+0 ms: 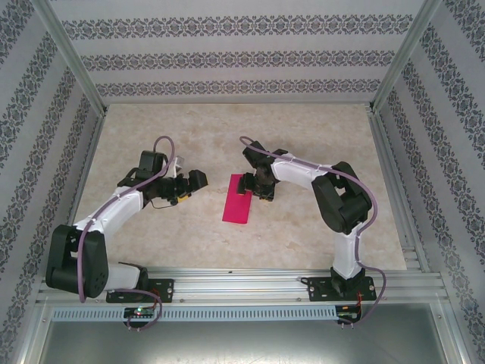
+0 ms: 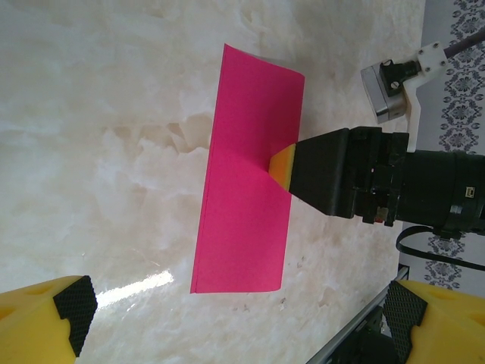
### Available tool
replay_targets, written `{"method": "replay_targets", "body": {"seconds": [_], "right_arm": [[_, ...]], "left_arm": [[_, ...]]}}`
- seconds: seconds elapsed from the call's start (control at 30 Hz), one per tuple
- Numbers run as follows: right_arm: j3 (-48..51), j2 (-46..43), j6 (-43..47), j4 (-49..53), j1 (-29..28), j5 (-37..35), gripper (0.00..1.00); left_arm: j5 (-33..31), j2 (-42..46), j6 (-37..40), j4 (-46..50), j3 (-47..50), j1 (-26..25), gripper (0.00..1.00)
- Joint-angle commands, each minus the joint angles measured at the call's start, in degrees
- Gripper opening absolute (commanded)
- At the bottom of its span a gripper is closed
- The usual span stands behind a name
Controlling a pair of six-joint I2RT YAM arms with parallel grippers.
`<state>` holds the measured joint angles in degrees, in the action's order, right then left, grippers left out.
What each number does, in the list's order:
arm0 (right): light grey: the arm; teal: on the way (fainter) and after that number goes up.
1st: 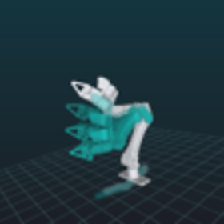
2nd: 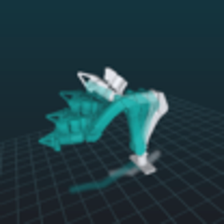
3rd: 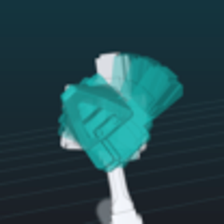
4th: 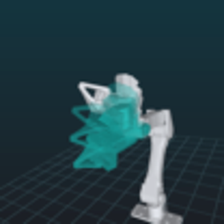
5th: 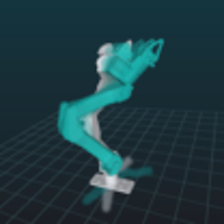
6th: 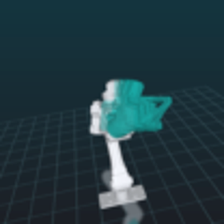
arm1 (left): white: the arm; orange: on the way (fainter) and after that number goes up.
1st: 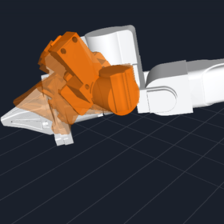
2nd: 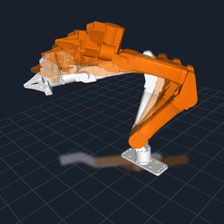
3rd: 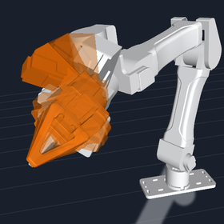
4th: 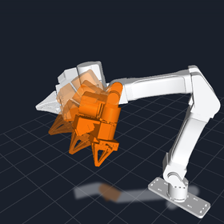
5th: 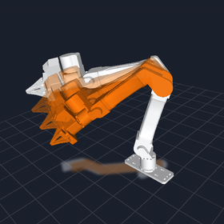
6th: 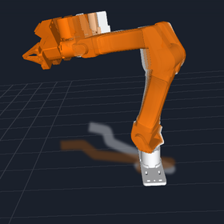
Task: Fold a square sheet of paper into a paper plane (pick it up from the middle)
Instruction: Fold the square sheet of paper in half at the center of the table.
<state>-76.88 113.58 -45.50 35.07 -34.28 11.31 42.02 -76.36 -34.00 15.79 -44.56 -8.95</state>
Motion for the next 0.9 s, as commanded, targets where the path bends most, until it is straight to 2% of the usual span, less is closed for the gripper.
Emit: {"method": "replay_targets", "body": {"seconds": [0.0, 0.57, 0.73, 0.87], "right_arm": [[0.09, 3.22, -1.0, 3.23, -0.15, -1.91, 0.73], [-1.51, 4.98, 0.22, 6.05, -0.49, -2.62, 0.74], [-2.12, 5.67, 1.13, 7.27, -0.67, -3.39, 0.75], [-1.95, 5.81, 1.35, 7.28, -0.48, -3.48, 0.76]], "left_arm": [[1.3, -0.76, 1.81, -1.47, -2.21, -0.6, 1.0], [1.71, -3.82, 1.79, -1.01, -4.49, -1.99, 1.0], [0.87, -7.18, 2.38, 0.83, -6.77, -4.35, 0.94], [0.69, -9.45, 2.36, 1.01, -8.13, -6.02, 0.93]]}}
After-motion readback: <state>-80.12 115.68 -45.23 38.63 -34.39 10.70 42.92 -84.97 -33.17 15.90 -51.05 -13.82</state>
